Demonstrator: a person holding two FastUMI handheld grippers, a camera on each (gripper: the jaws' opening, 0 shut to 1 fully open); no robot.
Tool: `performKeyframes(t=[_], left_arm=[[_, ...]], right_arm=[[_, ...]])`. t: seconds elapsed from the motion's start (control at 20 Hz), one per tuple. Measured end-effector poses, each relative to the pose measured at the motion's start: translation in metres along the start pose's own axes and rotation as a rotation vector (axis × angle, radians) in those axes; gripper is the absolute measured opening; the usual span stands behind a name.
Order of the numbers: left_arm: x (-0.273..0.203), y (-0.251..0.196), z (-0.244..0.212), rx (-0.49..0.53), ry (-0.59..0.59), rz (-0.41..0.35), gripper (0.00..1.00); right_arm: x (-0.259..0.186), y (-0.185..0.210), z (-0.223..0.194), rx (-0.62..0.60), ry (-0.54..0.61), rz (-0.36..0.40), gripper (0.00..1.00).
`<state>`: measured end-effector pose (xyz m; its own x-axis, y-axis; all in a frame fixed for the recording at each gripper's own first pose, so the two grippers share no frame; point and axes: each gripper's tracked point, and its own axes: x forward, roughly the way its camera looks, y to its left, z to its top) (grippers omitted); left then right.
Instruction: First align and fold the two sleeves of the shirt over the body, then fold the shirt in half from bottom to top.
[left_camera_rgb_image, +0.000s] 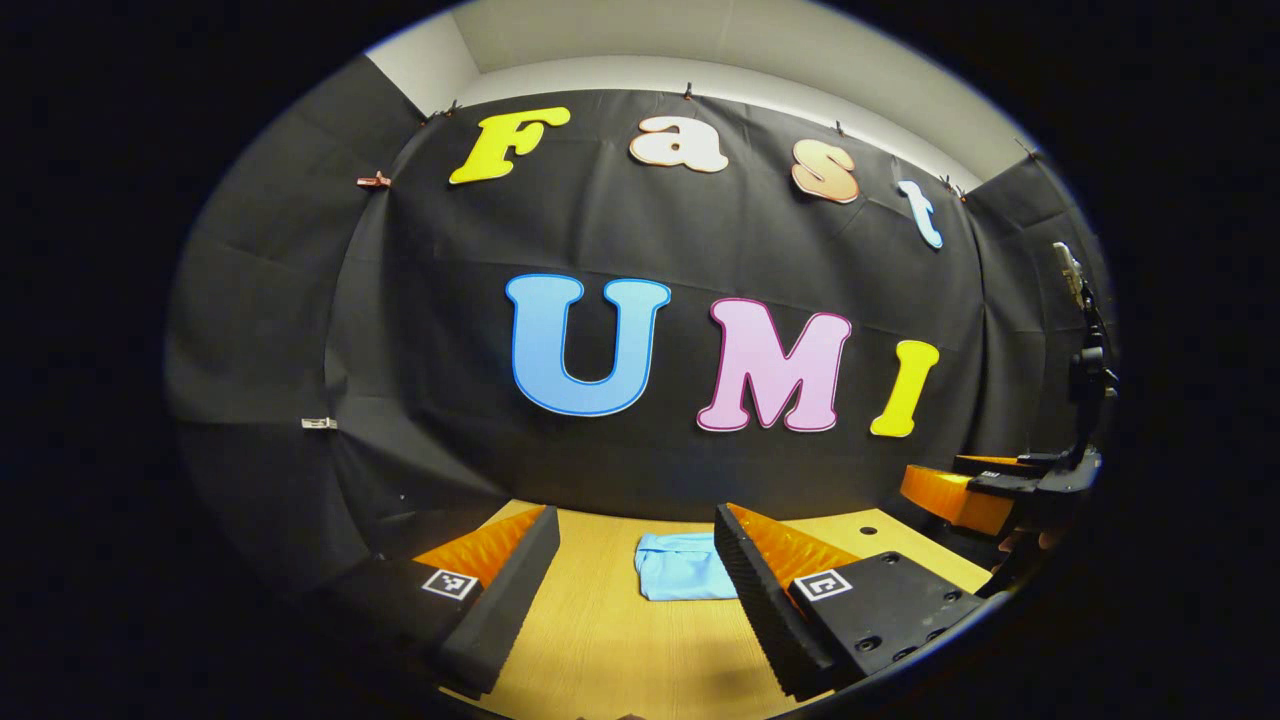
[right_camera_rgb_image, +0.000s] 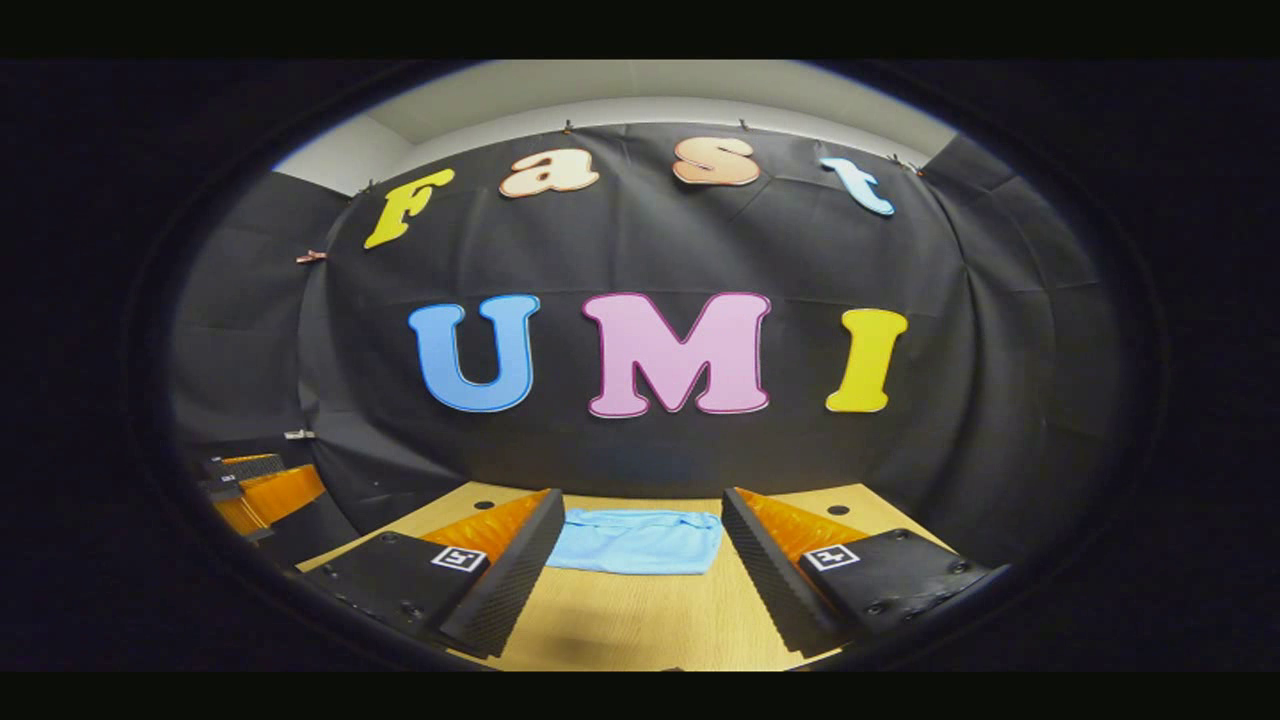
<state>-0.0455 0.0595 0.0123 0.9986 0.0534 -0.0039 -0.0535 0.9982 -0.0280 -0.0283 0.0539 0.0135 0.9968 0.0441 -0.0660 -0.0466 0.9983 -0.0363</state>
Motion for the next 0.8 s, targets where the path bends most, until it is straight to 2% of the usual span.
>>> performKeyframes(t=[0.8], left_arm=[[0.012,0.002,-0.002,-0.004,0.008,0.017,0.99]], right_arm=[[0.013,0.003,-0.005,0.001,0.013,0.016,0.99]])
